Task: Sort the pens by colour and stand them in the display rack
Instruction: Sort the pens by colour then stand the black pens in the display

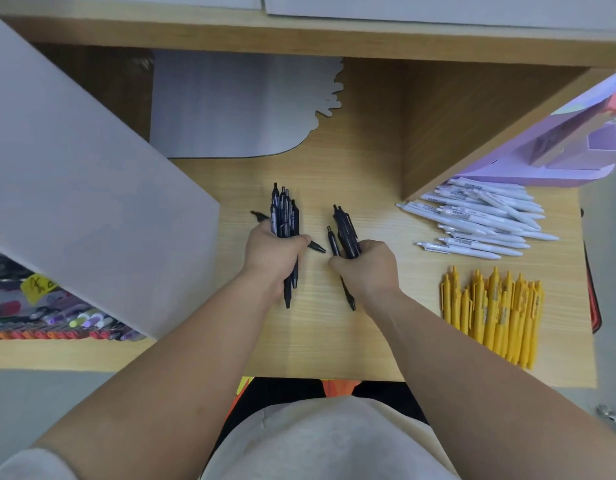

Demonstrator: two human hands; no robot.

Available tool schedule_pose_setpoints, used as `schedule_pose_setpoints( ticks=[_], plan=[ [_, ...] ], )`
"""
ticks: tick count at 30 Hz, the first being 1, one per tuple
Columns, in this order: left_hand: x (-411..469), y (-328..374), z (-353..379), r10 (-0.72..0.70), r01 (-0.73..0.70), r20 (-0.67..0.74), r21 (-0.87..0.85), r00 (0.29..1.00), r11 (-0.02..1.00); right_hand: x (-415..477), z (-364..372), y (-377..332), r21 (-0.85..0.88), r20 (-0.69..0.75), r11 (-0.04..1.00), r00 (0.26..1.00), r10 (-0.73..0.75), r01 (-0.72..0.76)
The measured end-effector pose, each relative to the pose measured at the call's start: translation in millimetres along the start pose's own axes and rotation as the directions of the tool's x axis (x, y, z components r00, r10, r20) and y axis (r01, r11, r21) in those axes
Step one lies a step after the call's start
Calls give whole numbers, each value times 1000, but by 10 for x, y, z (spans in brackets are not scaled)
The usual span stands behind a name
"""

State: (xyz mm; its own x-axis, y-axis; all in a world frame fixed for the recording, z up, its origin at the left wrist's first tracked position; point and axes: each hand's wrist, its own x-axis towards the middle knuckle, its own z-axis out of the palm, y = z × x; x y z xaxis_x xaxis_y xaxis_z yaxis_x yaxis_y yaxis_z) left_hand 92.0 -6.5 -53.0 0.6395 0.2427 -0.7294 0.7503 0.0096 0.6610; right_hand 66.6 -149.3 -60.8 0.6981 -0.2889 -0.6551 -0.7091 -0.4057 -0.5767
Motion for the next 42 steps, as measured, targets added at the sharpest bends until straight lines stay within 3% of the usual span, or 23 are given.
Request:
schedule_pose_setpoints(
  ticks=[6, 11, 16, 21, 25, 31, 35, 38, 42],
  plan=[
    [99, 40, 319, 86, -63, -202, 121, 976, 991, 47, -317, 148, 280, 66, 959, 998, 23, -40],
    [153, 27, 331, 147, -87, -337, 187, 930, 979, 84, -512, 148, 357, 133, 930, 990, 37, -83],
    [218, -8, 241, 139, -20, -411, 282, 901, 959, 81, -603, 103, 420, 277, 901, 961, -10, -111],
    [234, 108, 253, 64, 69, -288, 430, 956, 900, 85, -650, 127, 434, 345, 895, 937, -57, -105],
    [162, 170, 174, 13, 74, -196, 427, 981, 901, 22, -700, 133, 449, 352, 887, 934, -63, -110],
    [-367, 255, -32, -116, 102, 59, 205, 991, 973, -289, -803, 29, 466, 331, 876, 943, -37, -129],
    [-857, 333, -164, -139, 125, 273, 68, 952, 990, -575, -844, -153, 476, 329, 875, 941, -77, -95],
    [-1052, 339, -185, -126, 193, 368, -151, 921, 970, -758, -849, -295, 514, 344, 855, 931, -127, -73],
    [-1306, 419, -148, -27, 176, 397, -342, 917, 923, -1009, -876, -474, 536, 381, 844, 887, -261, 18]
  ],
)
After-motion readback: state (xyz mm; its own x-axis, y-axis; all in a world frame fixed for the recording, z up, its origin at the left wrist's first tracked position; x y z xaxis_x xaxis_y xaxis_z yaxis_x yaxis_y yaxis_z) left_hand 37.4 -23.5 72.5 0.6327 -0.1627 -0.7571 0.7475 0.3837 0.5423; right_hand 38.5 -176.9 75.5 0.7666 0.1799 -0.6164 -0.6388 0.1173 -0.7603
